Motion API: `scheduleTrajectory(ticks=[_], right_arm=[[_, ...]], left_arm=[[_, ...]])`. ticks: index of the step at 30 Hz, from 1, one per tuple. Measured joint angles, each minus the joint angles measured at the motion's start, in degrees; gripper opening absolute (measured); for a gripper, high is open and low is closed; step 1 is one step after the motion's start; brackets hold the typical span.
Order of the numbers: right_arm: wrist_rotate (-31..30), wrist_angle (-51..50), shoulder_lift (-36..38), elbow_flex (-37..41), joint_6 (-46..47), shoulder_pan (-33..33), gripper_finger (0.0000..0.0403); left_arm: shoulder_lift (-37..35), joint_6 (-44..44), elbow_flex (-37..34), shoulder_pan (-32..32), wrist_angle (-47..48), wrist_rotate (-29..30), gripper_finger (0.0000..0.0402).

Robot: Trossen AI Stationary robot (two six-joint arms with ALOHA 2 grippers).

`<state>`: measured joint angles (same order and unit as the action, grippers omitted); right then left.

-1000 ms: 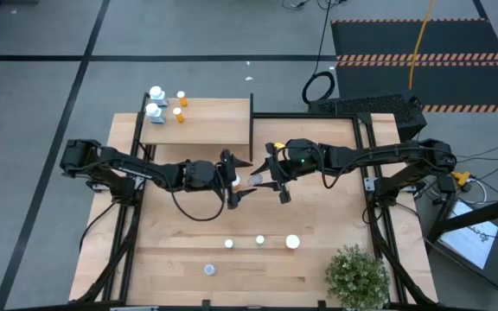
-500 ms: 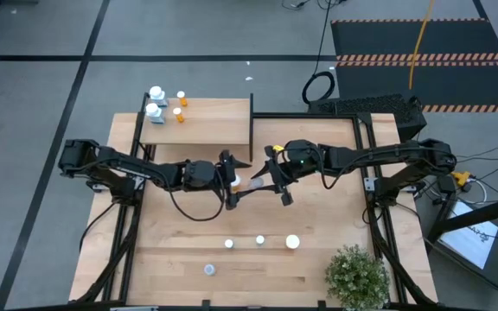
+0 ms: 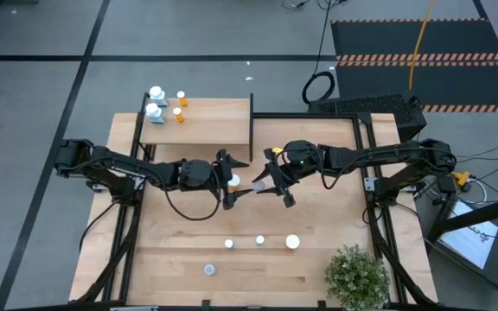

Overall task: Pick and place medicine bottles onto shelf by color
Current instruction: Put the top transparent pill bottle on the shelf

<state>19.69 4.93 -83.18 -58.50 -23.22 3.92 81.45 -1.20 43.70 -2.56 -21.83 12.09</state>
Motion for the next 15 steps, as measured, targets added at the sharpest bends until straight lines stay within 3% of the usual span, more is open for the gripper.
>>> scheduleTrajectory(ticks=[11,15], right_arm=[[0.7,-0.9,0.0,0.0,-1.5,-0.1,0.0148],[0.4,-0.9,0.0,0.0,-3.0,-0.3,0.0148]], left_arm=[[-3.8,0.0,0.0,-1.1,2.5,0.9,0.0392],[-4.7,0.4,0.0,-2.5,2.4,-3.8,0.0392]])
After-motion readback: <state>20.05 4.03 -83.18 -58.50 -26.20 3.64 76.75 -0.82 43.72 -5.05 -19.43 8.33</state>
